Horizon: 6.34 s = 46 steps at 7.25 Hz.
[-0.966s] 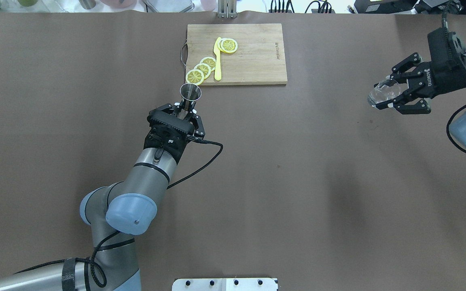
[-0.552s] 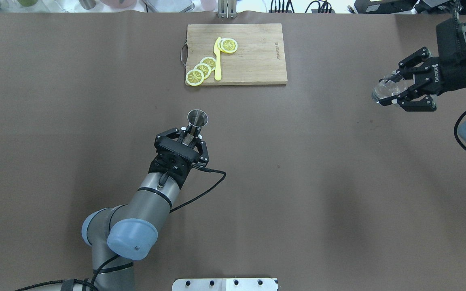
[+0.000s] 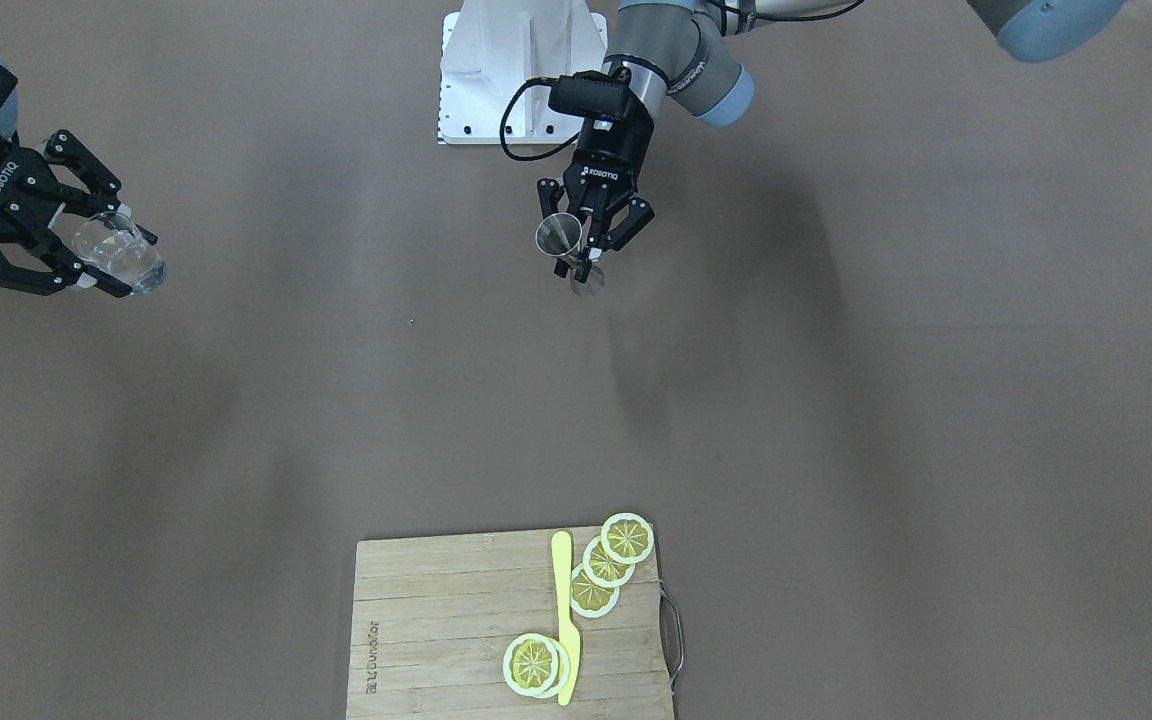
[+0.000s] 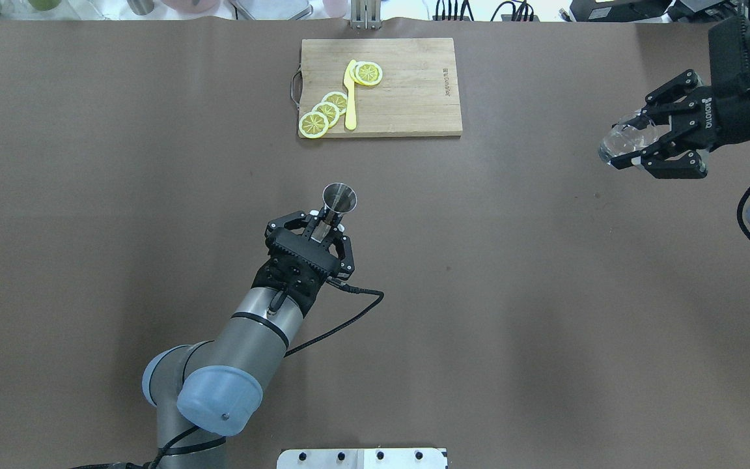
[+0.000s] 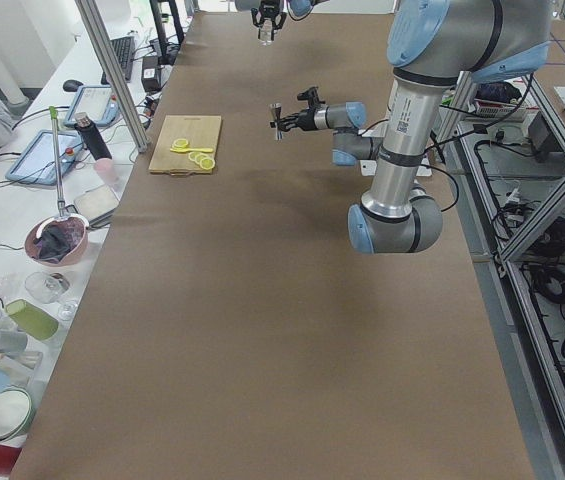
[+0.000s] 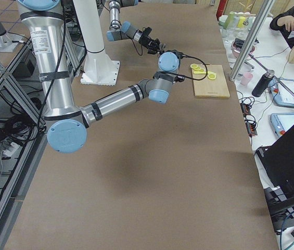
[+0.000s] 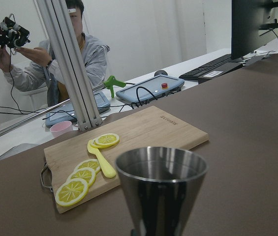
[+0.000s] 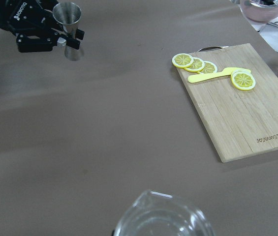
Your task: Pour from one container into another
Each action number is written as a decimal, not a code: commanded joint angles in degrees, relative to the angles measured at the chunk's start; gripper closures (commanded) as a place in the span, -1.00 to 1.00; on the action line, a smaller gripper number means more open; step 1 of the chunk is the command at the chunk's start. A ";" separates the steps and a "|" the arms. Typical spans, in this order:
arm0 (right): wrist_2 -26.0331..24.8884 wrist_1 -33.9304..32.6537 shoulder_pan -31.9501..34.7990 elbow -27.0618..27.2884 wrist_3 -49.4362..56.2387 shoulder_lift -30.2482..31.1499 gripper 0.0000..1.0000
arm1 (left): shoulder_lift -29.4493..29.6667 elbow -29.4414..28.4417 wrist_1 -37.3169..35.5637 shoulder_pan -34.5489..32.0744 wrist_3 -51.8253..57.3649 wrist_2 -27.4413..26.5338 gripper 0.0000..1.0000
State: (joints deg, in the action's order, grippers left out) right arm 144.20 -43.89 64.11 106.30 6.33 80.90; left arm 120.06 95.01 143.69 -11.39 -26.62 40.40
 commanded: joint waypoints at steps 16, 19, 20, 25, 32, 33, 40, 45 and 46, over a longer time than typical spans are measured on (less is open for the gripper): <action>-15.00 -49.43 -15.16 12.08 15.35 -16.73 1.00 | 11.34 -7.83 -0.25 -0.83 3.24 10.58 1.00; -15.61 -57.08 -16.65 12.00 19.32 -20.60 1.00 | 11.25 -8.00 -0.25 -0.83 3.33 10.58 1.00; -16.31 -59.97 -17.35 12.00 20.72 -21.91 1.00 | 10.99 -7.83 -0.08 -0.83 3.33 10.58 1.00; -19.04 -68.86 -18.50 10.51 26.01 -25.43 1.00 | 10.63 -7.47 0.01 -0.83 2.98 10.40 1.00; -20.54 -77.66 -18.06 -0.63 32.25 -38.43 1.00 | 10.72 -7.47 0.01 -0.83 3.07 10.40 1.00; -20.54 -77.75 -18.06 -2.57 32.34 -40.10 1.00 | 10.72 -7.47 0.01 -0.83 3.07 10.40 1.00; -23.35 -80.65 -20.79 0.12 33.74 -39.33 1.00 | 10.81 -7.47 0.01 -0.83 3.24 10.40 1.00; -23.70 -85.30 -19.74 2.68 36.37 -37.91 1.00 | 10.81 -7.47 0.01 -0.83 3.33 10.40 1.00; -23.70 -85.66 -19.82 2.60 36.47 -38.18 1.00 | 10.81 -7.47 0.01 -0.83 3.42 10.40 1.00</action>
State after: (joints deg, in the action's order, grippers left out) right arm 120.52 -128.57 44.09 108.89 42.09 43.04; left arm 130.87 87.54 143.70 -12.22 -23.27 50.80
